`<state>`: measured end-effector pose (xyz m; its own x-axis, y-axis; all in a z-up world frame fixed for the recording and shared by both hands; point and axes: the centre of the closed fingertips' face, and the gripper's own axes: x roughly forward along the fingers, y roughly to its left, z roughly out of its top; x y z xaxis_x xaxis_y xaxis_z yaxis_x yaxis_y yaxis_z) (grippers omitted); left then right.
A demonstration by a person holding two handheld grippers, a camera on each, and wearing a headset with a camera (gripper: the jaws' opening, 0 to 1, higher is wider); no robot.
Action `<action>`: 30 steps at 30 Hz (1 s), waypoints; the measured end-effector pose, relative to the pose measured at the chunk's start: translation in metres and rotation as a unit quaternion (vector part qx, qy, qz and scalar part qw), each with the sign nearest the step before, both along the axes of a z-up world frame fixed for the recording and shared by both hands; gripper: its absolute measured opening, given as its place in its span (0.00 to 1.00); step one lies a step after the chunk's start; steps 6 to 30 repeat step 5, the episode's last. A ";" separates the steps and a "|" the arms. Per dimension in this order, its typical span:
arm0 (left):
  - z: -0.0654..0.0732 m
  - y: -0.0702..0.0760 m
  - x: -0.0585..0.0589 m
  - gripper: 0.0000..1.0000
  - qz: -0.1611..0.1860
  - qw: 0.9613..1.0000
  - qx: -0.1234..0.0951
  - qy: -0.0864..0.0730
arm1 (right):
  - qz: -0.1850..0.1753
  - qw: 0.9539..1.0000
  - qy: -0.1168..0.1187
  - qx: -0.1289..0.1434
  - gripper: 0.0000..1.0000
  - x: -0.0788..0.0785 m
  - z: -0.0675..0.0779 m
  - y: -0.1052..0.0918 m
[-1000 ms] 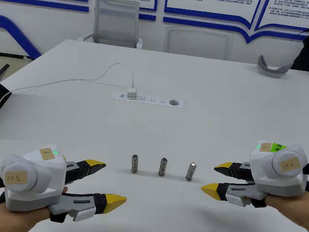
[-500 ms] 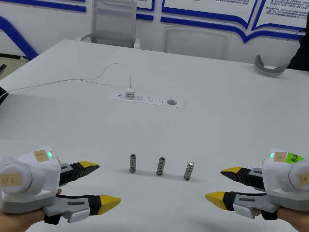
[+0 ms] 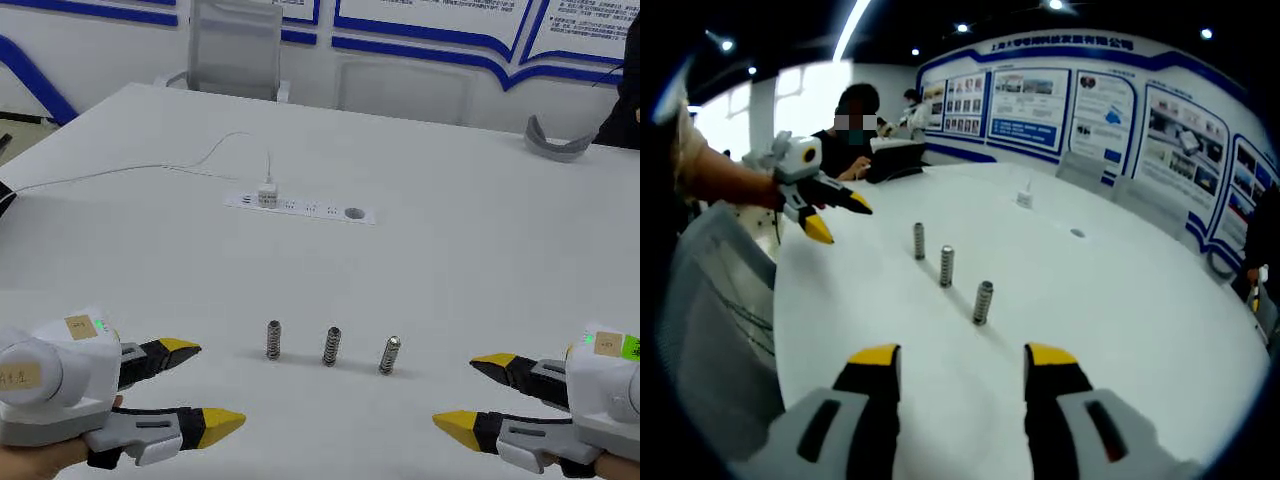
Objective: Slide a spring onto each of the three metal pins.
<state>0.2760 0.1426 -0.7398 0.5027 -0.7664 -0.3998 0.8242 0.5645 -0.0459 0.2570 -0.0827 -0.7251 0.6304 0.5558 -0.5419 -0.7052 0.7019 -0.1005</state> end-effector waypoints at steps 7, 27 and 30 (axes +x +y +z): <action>-0.001 0.000 -0.001 0.61 -0.001 1.000 0.001 0.001 | 0.000 1.000 -0.003 0.002 0.53 -0.001 0.001 0.001; -0.001 0.000 -0.001 0.61 -0.001 1.000 0.001 0.001 | 0.000 1.000 -0.003 0.002 0.53 -0.001 0.001 0.001; -0.001 0.000 -0.001 0.61 -0.001 1.000 0.001 0.001 | 0.000 1.000 -0.003 0.002 0.53 -0.001 0.001 0.001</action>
